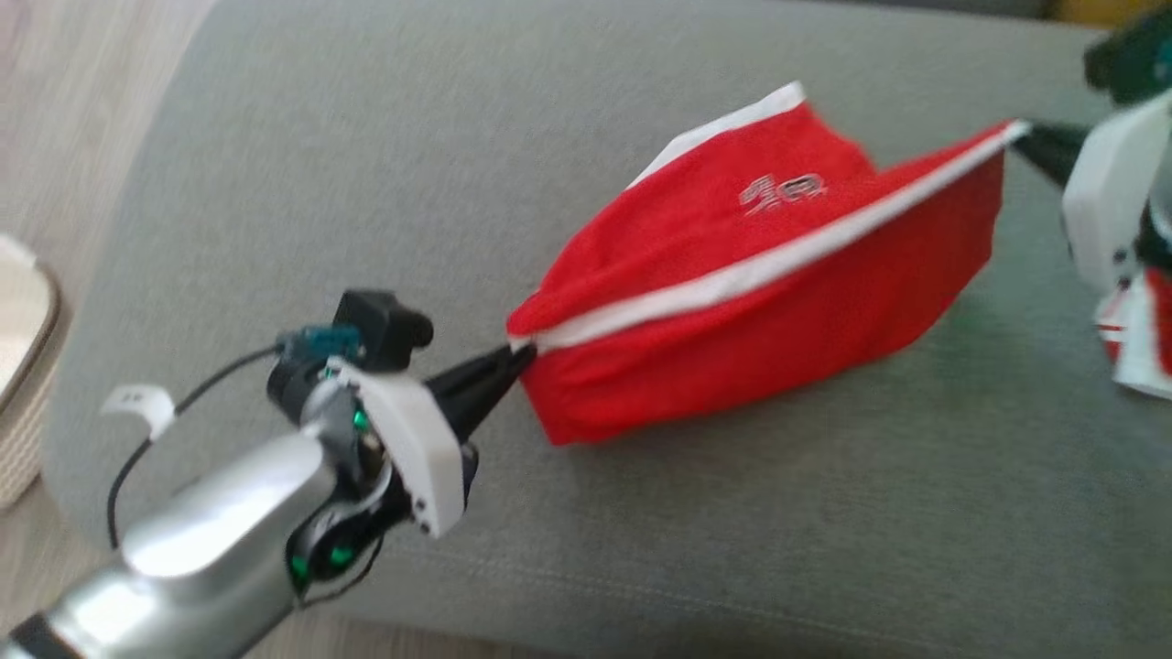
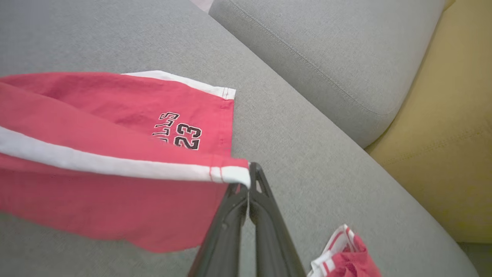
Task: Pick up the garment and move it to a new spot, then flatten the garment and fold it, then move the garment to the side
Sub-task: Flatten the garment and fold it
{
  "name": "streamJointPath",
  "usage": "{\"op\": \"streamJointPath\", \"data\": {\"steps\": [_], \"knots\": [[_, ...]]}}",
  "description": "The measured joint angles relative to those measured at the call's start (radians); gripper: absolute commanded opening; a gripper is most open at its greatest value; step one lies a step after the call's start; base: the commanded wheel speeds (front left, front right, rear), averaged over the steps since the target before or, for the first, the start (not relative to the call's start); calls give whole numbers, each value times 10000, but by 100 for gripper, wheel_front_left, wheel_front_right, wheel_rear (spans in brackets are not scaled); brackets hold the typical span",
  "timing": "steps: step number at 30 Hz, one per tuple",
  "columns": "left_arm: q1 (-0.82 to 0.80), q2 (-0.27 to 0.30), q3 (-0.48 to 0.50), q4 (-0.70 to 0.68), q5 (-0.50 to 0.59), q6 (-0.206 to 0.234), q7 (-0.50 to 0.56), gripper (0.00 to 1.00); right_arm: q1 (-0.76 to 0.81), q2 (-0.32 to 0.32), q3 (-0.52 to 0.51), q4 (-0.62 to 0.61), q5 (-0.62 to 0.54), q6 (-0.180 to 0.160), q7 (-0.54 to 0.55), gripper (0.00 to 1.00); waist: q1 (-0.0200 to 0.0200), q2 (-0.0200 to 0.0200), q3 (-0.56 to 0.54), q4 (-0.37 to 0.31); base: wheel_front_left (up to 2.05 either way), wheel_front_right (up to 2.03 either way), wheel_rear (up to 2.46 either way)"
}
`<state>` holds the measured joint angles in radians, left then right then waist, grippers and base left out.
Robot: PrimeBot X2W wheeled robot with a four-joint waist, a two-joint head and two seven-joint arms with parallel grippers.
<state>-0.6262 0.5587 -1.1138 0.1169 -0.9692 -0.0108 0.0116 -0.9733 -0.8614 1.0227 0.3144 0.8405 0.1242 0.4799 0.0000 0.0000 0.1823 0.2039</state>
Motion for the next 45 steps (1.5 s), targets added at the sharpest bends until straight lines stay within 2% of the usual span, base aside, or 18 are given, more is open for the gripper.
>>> {"op": "streamJointPath", "data": {"steps": [12, 25, 26, 27, 28, 29, 38, 45], "knots": [[-1435, -1457, 205, 2165, 161, -662, -625, 0, -2345, 769, 861, 1987, -688, 0, 33, 0, 2, 0, 1758, 1179, 0, 0, 0], [-2302, -2476, 244, 4109, 259, -1049, -1383, 0, -3145, 1319, 1703, 3664, -499, 0, -978, 0, 0, 0, 2722, 1760, 0, 0, 0], [-2327, -2531, 219, 4215, 259, -1051, -1432, 3, -3177, 1354, 1739, 3762, -470, 0, -1074, 0, 0, 0, 2739, 1762, 0, 0, 0], [-2352, -2579, 190, 4322, 259, -1074, -1465, 36, -3230, 1398, 1755, 3881, -470, 0, -1191, 37, 1, 0, 2753, 1761, 0, 0, 0], [-2384, -2621, 157, 4428, 259, -1095, -1473, 88, -3297, 1452, 1755, 4010, -466, 0, -1346, 100, 1, 0, 2767, 1757, 0, 0, 0], [-2406, -2671, 148, 4523, 259, -1097, -1557, 100, -3354, 1519, 1749, 4151, -460, 0, -1503, 100, 0, 0, 2779, 1749, 0, 0, 0], [-2435, -2801, 226, 5369, 249, -1101, -2025, 100, -3458, 2209, 1498, 5183, -142, 0, -2972, 100, 1, 0, 2582, 1444, 0, 0, 0], [-2358, -2786, 1003, 5519, -75, -660, -2475, 100, -3008, 2541, 690, 5772, 247, 0, -4683, 100, 0, 0, 1948, 1126, 0, 0, 0]]}}
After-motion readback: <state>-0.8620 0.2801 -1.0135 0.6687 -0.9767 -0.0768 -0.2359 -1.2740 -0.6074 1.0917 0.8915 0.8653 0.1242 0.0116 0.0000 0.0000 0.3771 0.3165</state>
